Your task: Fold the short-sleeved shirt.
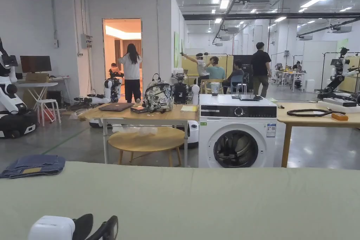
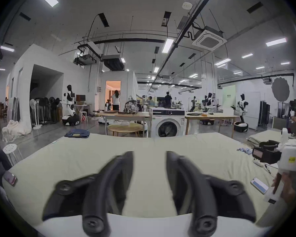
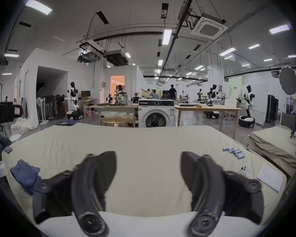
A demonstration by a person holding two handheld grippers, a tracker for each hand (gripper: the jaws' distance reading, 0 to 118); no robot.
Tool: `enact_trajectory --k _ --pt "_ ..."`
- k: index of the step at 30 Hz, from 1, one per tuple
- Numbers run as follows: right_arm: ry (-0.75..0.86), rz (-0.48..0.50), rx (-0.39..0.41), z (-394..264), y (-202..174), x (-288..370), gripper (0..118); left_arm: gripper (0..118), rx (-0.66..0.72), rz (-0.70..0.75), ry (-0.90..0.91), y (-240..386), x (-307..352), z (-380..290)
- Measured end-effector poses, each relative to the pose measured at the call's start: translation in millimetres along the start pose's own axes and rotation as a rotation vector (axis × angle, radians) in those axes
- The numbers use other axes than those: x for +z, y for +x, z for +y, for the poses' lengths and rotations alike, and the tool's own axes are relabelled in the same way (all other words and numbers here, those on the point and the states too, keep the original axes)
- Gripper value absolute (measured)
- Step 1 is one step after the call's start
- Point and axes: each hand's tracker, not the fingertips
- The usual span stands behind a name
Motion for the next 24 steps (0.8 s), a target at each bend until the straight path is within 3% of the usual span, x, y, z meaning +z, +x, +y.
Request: enact_trajectory --k 2,3,10,16,24 --pt "0.030 -0.009 -0.007 -1.1 -0.8 2.2 101 94 -0.019 0.041 0.011 -0.1 0.3 0.0" --pt "0.041 -0.015 -0.006 -1.3 -1.5 3.2 103 100 -0.025 0.050 0.018 -0.1 1.4 -0.1" --pt "0.085 0.021 -0.005 0.5 -2.8 12.5 103 101 -0.020 0.012 0.052 -2.2 7.9 1.2" --pt "0.086 0.024 0.098 -0.8 -11.8 17.0 103 101 -0.025 0.002 0.046 0.8 10.2 -5.2" --pt "0.089 -0.028 0.011 -2.1 -13.3 18.5 103 101 -0.029 -0.028 0.043 4.6 12.9 -10.1"
